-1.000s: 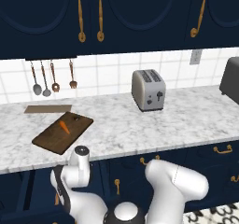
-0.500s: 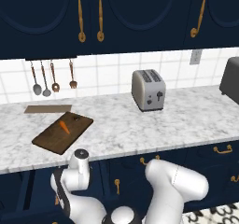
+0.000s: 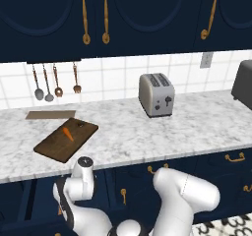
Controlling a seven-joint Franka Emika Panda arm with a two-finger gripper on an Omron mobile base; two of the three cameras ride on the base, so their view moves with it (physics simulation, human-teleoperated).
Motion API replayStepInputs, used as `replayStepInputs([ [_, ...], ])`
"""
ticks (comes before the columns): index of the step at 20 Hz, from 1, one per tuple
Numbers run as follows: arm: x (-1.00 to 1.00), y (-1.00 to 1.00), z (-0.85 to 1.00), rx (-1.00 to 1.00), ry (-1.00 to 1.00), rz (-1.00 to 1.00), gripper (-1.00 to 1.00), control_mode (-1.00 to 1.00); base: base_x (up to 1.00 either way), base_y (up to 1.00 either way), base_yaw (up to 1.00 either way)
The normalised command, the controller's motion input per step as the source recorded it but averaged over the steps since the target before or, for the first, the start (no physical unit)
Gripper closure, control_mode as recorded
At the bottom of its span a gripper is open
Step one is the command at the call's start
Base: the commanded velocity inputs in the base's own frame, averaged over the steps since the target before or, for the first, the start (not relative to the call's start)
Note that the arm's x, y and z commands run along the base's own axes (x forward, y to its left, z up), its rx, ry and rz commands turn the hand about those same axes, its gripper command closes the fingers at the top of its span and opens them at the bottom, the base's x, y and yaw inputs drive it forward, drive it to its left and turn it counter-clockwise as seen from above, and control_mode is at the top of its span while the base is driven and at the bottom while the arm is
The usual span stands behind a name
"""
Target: Place the appropriate cutting tool for cutting the carrot skin on the cutting board.
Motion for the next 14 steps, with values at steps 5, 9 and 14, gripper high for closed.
replayStepInputs([
  [5, 0.00, 0.00, 0.00, 0.00, 0.00, 0.00, 1.00, -1.00, 0.00, 0.00, 0.00],
  [9, 0.00, 0.00, 0.00, 0.00, 0.00, 0.00, 1.00, -1.00, 0.00, 0.00, 0.00],
  [14, -0.51, 0.00, 0.56, 0.00, 0.09, -0.01, 1.00, -1.00, 0.00, 0.00, 0.00],
])
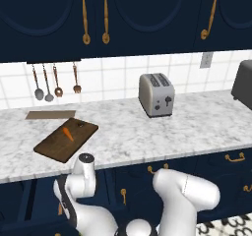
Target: Place the appropriate cutting tool for cutting the carrot skin on the cutting board.
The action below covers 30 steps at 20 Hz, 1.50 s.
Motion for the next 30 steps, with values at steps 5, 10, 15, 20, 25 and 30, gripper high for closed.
replayStepInputs([
  [5, -0.77, 0.00, 0.75, 0.00, 0.17, 0.00, 1.00, -1.00, 0.00, 0.00, 0.00],
  [10, -0.90, 0.00, 0.90, 0.00, 0.09, 0.00, 1.00, -1.00, 0.00, 0.00, 0.00],
  [15, -0.85, 0.01, 1.00, 0.00, 0.00, 0.00, 1.00, -1.00, 0.00, 0.00, 0.00],
  [20, -0.80, 0.00, 1.00, -0.01, 0.00, 0.00, 1.00, -1.00, 0.00, 0.00, 0.00],
  [25, -0.63, 0.00, 1.00, -0.05, 0.00, 0.00, 1.00, -1.00, 0.00, 0.00, 0.00],
  [30, -0.12, 0.00, 1.00, -0.13, -0.09, -0.01, 1.00, -1.00, 0.00, 0.00, 0.00],
])
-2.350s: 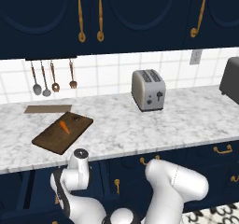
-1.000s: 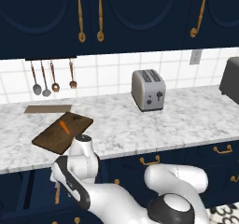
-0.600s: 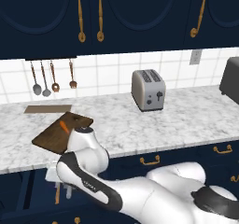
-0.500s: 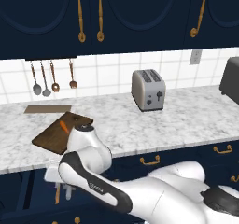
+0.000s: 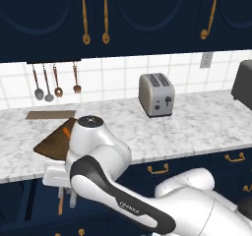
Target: Place the appropriate cutting tool for cutting the carrot skin on the cutting board.
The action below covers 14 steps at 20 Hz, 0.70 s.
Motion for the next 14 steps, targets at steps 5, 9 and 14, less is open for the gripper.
replayStepInputs([
  [5, 0.22, -0.16, 1.00, -0.03, -0.08, 0.00, 1.00, -1.00, 0.00, 0.00, 0.00],
  [9, 0.86, -0.29, 0.57, 0.00, 0.00, -0.01, 1.00, -1.00, 0.00, 0.00, 0.00],
  [14, 1.00, -0.40, 0.02, 0.00, 0.08, 0.00, 1.00, -1.00, 0.00, 0.00, 0.00],
])
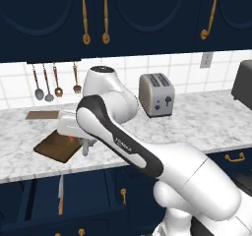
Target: Place the appropriate cutting tool for cutting the carrot skin on the cutting board.
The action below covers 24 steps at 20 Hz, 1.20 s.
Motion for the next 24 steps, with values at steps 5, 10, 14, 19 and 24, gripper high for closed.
replayStepInputs([
  [5, 0.28, -0.06, -0.14, -0.05, 0.01, 0.00, 1.00, -1.00, 0.00, 0.00, 0.00],
  [10, 0.23, 0.47, -0.68, -0.32, -0.04, 0.00, 1.00, -1.00, 0.00, 0.00, 0.00],
  [14, 0.11, 0.12, -0.17, -0.08, 0.00, 0.02, 1.00, -1.00, 0.00, 0.00, 0.00],
  [19, 0.58, -0.02, 0.02, 0.06, 0.06, 0.00, 1.00, -1.00, 0.00, 0.00, 0.00],
  [24, 0.85, -0.05, -0.08, 0.02, 0.03, 0.00, 1.00, -1.00, 0.00, 0.00, 0.00],
])
